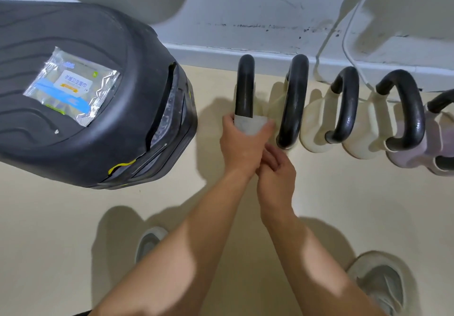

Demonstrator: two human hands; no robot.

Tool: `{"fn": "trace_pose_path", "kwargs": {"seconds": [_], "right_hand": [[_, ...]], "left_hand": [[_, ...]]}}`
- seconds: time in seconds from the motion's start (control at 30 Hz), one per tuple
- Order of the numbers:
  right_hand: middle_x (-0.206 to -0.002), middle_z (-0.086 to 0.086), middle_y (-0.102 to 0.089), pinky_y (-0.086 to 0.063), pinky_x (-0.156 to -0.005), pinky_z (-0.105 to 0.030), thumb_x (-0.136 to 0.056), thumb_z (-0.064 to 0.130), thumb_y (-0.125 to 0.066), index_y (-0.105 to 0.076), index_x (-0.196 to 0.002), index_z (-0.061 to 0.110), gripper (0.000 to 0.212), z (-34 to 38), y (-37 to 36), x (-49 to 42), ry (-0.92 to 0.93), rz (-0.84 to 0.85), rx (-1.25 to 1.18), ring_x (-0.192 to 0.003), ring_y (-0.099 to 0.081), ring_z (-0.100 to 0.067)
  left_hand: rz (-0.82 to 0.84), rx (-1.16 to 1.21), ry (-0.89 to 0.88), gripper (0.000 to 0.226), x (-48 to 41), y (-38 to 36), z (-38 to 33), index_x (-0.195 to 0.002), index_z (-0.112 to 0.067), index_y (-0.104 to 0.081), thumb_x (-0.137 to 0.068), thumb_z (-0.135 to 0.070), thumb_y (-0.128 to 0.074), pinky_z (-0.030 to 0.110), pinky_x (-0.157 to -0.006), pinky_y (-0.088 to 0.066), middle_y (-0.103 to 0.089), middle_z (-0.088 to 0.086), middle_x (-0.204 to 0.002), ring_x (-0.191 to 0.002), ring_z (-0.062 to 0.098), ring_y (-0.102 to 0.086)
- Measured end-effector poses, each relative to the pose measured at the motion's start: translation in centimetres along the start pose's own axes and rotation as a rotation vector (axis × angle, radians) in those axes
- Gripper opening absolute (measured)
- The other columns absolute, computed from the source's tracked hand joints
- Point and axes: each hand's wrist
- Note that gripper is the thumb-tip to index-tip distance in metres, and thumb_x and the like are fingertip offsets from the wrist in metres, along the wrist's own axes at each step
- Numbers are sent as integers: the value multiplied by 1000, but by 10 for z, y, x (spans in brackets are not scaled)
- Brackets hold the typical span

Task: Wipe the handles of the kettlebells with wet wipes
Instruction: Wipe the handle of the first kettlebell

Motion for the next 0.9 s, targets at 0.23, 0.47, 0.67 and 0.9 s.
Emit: {"fn": "trace_pose_path", "kwargs": {"seconds": [0.23, 0.47, 0.67, 0.9], "right_hand": [[-72, 1, -72, -59, -72, -34, -91, -5, -49, -68, -107, 11, 30, -11, -2, -13, -165, -83, -98, -60, -64, -14], [-80, -13, -67, -55, -65, -33, -90, -9, -45, -66, -110, 1, 31, -7, 2, -13, -256, -75, -263, -64, -59, -21], [-71, -5, -64, -52, -65, -32, -94, -7, -44, -66, -99, 10, 28, -10, 14, -13, -236, -138, -231, -54, -53, -16], [-71, -9, -62, -45, -57, -30, -90, -11, -47, -66, -97, 7, 27, -28, 3, -8, -299, -115, -191, -50, -49, -16]], "left_hand": [[289, 88, 35, 8, -43, 13, 0, -81, -19, -70, -83, -15, -76, 22, -60, -49, -64, -5, -74, -68, 9, -61], [-201, 133, -103, 37, -16, -16, 7, -112, -18, -55, -81, -11, -73, 6, -60, -44, -60, -16, -84, -72, -4, -61], [-302, 123, -261, 41, -17, -29, 46, -115, -10, -56, -82, -21, -78, 2, -72, -42, -64, -12, -92, -80, -3, -60], [-260, 28, -375, 28, -30, -25, 58, -83, -14, -61, -82, -41, -70, 35, -68, -54, -64, -1, -70, -68, 20, -62]]}}
Point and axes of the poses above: each hand's wrist, its own x-axis away from the middle knuckle, its own y-axis out of the back of the hand, z = x × y
